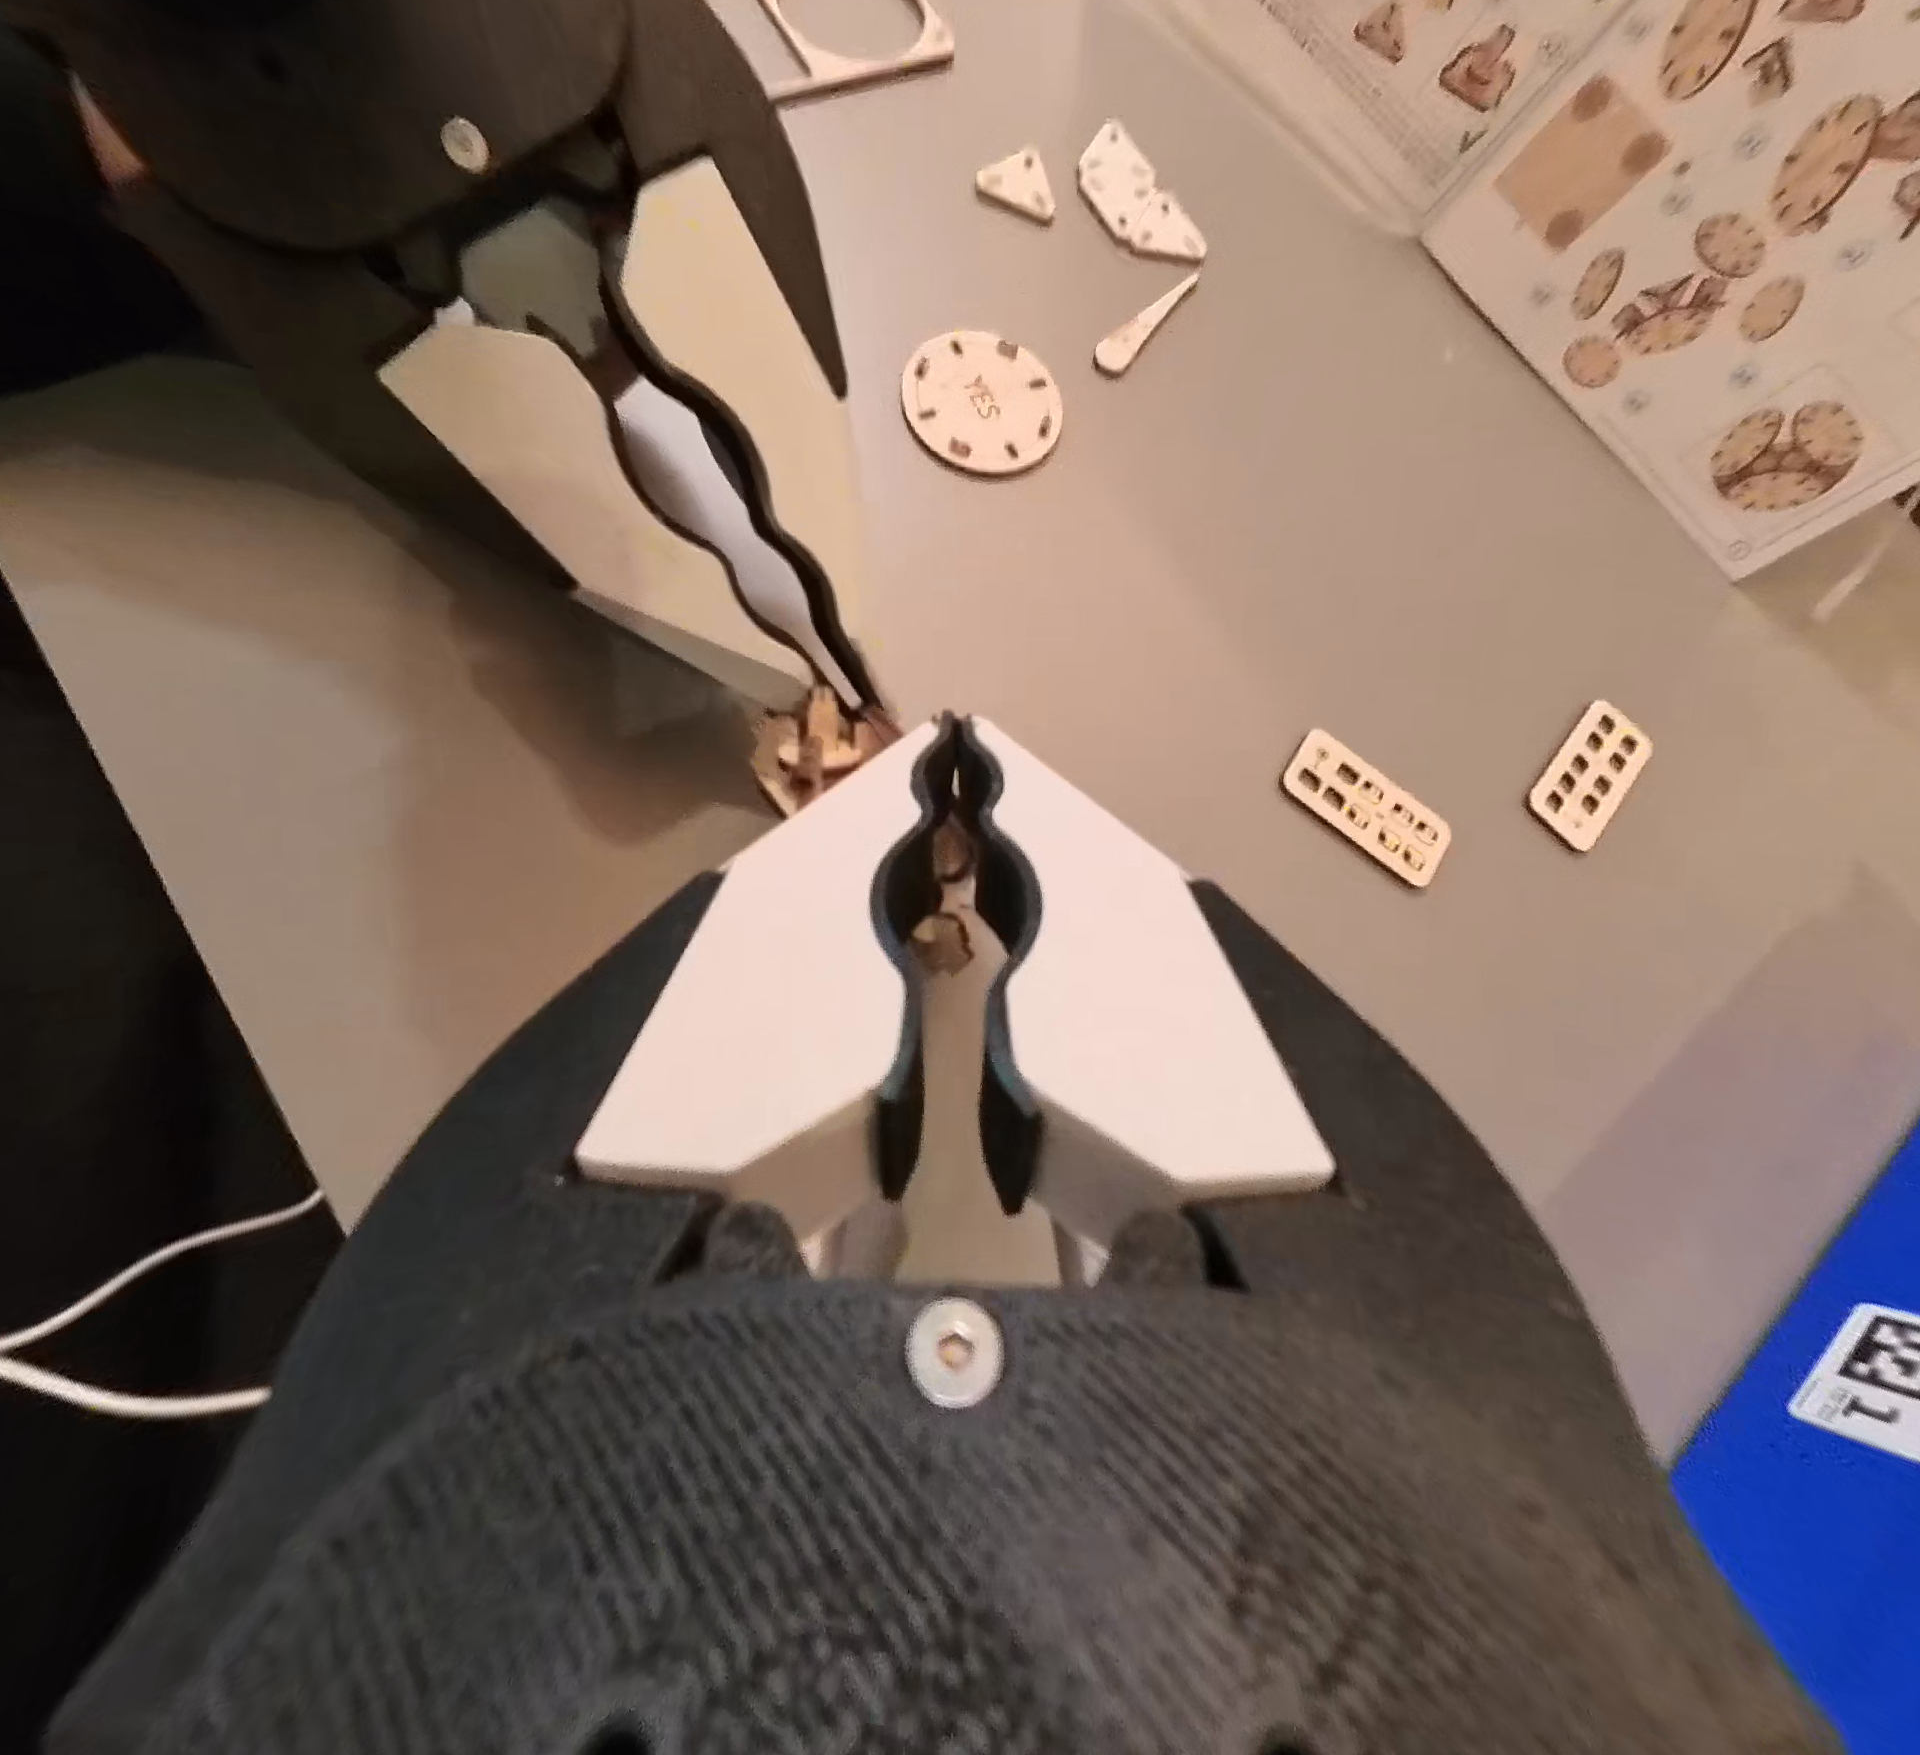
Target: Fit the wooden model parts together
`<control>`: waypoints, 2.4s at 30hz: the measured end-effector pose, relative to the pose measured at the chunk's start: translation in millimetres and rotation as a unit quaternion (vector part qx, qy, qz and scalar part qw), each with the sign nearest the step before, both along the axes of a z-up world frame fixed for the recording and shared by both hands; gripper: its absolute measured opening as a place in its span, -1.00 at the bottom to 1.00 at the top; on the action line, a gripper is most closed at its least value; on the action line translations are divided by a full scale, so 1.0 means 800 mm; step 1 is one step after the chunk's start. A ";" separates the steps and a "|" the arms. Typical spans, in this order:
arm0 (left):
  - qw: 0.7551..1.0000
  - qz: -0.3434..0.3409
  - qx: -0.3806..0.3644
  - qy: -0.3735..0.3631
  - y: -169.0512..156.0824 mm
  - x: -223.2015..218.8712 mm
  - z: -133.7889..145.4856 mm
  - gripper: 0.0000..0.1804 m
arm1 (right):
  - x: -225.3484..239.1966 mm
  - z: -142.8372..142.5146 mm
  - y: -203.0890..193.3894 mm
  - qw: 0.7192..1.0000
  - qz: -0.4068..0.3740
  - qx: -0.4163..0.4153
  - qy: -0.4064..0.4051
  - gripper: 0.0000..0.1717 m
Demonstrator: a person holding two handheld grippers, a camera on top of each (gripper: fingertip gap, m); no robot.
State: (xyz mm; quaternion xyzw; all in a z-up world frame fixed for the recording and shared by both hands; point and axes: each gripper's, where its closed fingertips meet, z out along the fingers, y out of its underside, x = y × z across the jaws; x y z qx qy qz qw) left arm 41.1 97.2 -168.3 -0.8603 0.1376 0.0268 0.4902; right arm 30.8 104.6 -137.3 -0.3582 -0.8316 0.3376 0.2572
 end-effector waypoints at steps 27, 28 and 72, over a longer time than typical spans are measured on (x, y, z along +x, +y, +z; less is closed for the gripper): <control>1.000 -0.003 -0.001 0.011 0.000 0.001 0.000 -1.00 | -0.002 0.009 -0.001 0.998 -0.018 -0.043 0.033 -1.00; 1.000 -0.003 -0.001 0.011 0.000 0.001 0.000 -1.00 | -0.001 -0.001 -0.001 0.999 -0.020 -0.038 0.017 -1.00; 1.000 -0.005 -0.001 0.026 0.001 0.004 -0.001 -1.00 | 0.009 0.022 -0.004 1.000 -0.021 -0.021 0.006 -1.00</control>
